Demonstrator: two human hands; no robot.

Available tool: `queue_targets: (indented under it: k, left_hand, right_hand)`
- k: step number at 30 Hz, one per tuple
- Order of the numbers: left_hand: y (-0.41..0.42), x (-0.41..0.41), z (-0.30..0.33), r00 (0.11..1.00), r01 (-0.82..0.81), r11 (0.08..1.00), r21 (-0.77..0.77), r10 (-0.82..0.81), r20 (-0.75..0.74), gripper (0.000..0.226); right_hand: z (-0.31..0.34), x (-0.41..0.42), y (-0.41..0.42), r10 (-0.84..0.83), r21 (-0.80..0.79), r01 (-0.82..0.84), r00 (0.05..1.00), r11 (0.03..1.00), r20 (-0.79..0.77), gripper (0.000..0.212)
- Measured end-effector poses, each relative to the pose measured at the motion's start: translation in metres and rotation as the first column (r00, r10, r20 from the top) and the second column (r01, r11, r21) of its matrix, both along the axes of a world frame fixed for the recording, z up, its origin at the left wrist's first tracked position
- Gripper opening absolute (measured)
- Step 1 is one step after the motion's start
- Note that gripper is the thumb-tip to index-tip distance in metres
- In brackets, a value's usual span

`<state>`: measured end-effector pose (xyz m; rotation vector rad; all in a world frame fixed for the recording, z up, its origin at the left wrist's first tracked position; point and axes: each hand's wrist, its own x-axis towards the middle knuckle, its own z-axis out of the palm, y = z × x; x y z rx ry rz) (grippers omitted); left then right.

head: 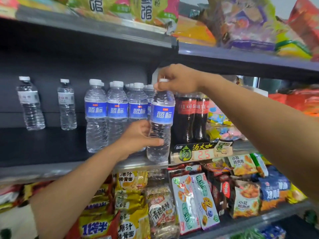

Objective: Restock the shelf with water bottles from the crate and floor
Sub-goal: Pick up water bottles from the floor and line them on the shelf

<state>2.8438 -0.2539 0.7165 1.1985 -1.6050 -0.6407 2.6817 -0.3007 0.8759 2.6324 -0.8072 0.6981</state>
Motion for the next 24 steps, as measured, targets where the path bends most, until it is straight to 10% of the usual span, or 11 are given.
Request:
queue_targets:
  k: [14,24]
  left_hand:
    - [-0.028,-0.032,-0.003,0.800,-0.526,0.810,-0.259,0.574,0.174,0.038]
    - [-0.033,-0.029,-0.003,0.649,-0.543,0.756,-0.366,0.654,0.389,0.050]
  right_hand:
    - [-0.008,0.013,-0.067,-0.025,-0.038,0.027,0.997,0.999,0.071,0.033]
    - [-0.007,0.032,-0.083,-0.038,0.040,0.037,0.999,0.999,0.029,0.035]
